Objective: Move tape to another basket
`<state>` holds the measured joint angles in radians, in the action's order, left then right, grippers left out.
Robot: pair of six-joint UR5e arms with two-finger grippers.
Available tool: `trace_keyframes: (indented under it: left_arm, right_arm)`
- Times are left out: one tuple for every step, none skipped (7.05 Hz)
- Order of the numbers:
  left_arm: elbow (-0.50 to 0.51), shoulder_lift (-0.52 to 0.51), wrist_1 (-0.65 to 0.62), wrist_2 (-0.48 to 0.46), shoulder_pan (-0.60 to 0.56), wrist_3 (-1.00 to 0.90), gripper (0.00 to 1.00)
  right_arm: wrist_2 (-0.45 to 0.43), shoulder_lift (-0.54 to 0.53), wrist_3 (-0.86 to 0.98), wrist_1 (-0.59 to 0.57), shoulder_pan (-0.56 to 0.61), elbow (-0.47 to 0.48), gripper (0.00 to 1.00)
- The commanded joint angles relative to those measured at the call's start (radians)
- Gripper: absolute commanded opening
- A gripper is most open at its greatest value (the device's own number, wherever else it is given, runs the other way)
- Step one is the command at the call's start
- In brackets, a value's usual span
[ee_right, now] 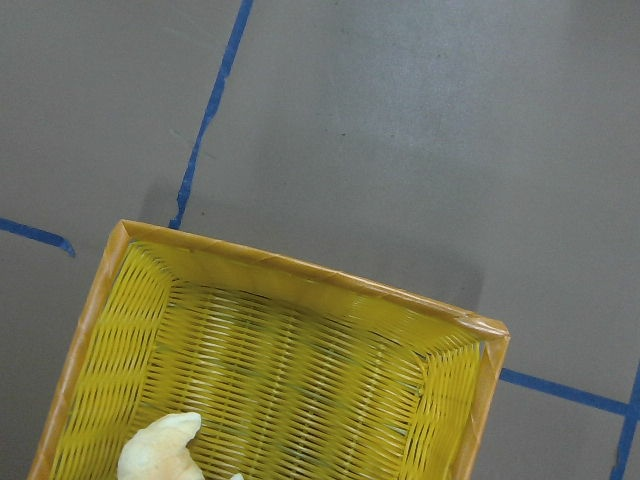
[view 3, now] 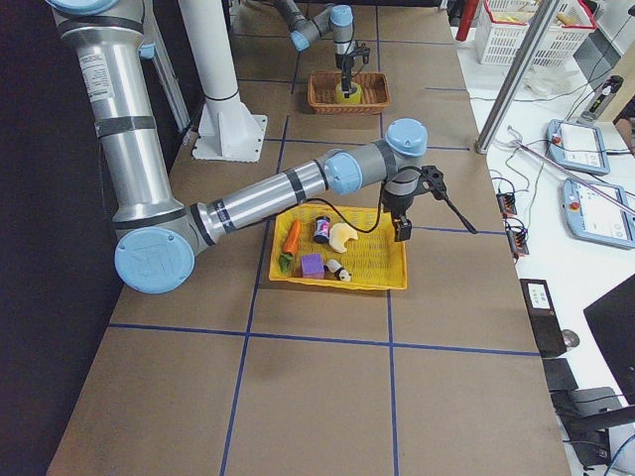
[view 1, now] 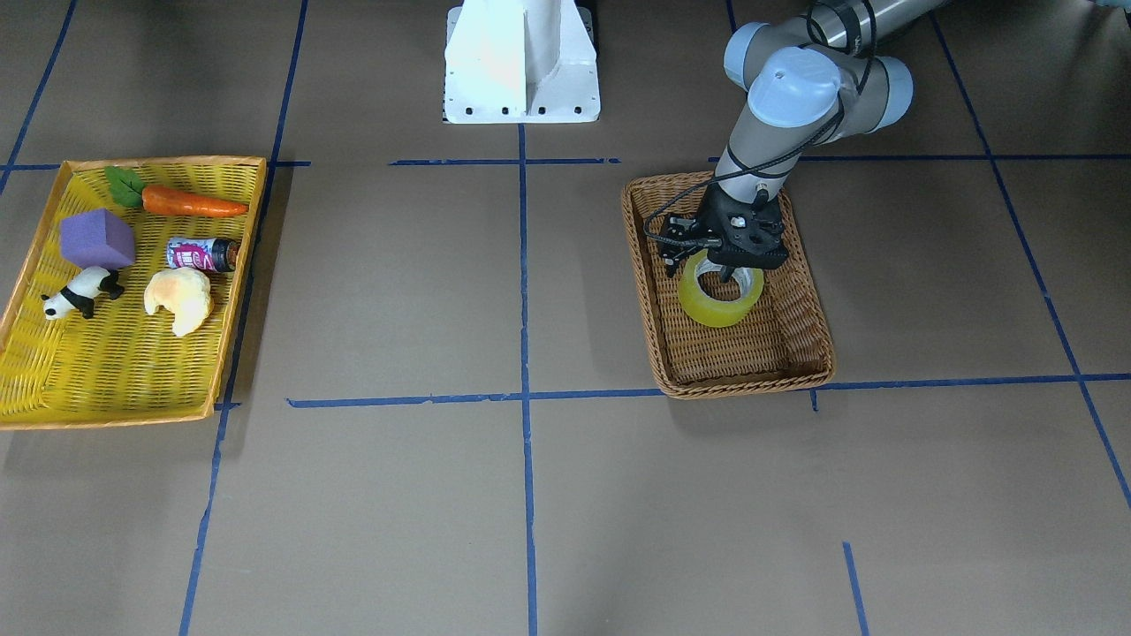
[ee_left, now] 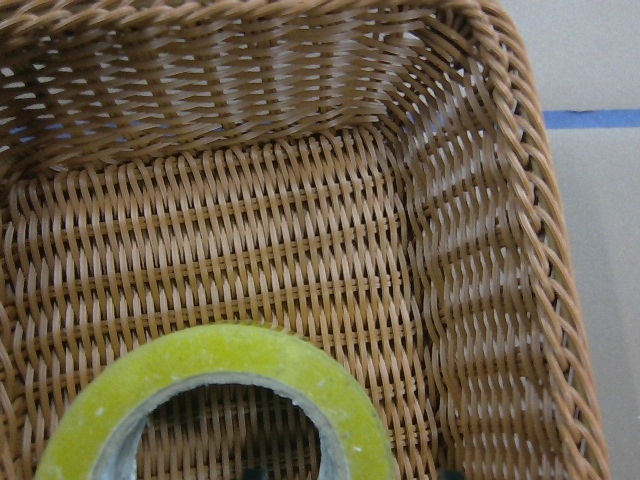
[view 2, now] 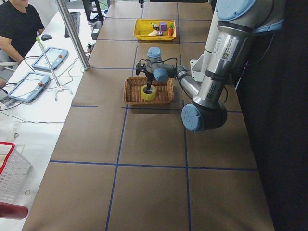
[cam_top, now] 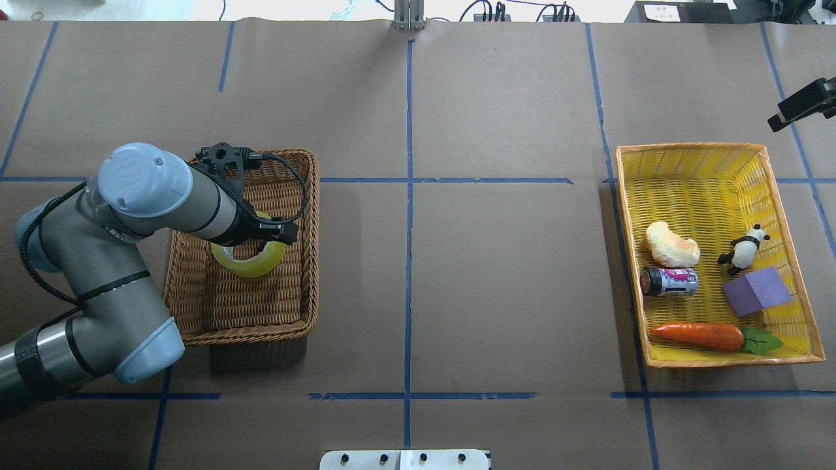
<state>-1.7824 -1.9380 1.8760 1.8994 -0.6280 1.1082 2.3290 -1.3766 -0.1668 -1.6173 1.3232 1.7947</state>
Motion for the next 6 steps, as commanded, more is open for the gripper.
trace_keyframes:
  left_arm:
    - [-0.061,-0.001,-0.143,0.094,-0.094,-0.116,1.0]
    - [-0.115,0.002,-0.24,0.181,-0.192,-0.234,1.0]
    - [-0.135,0.033,-0.312,0.251,-0.276,-0.351,1.0]
    - [-0.132,0.074,-0.322,0.283,-0.342,-0.473,1.0]
    - [-0.121,0.126,-0.324,0.341,-0.434,-0.595,1.0]
    - [-0.112,0.184,-0.324,0.398,-0.52,-0.675,1.0]
  right_arm:
    - [0.001,-0.027,0.027,0.0,0.023,-0.008,1.0]
    - [0.001,-0.067,0.103,-0.001,0.051,-0.012,1.0]
    - [0.001,-0.096,0.2,-0.003,0.092,-0.032,1.0]
    - [0.009,-0.148,0.292,-0.001,0.137,-0.061,1.0]
    - [0.088,-0.189,0.426,0.002,0.216,-0.14,1.0]
    - [0.12,-0.19,0.47,0.004,0.278,-0.209,1.0]
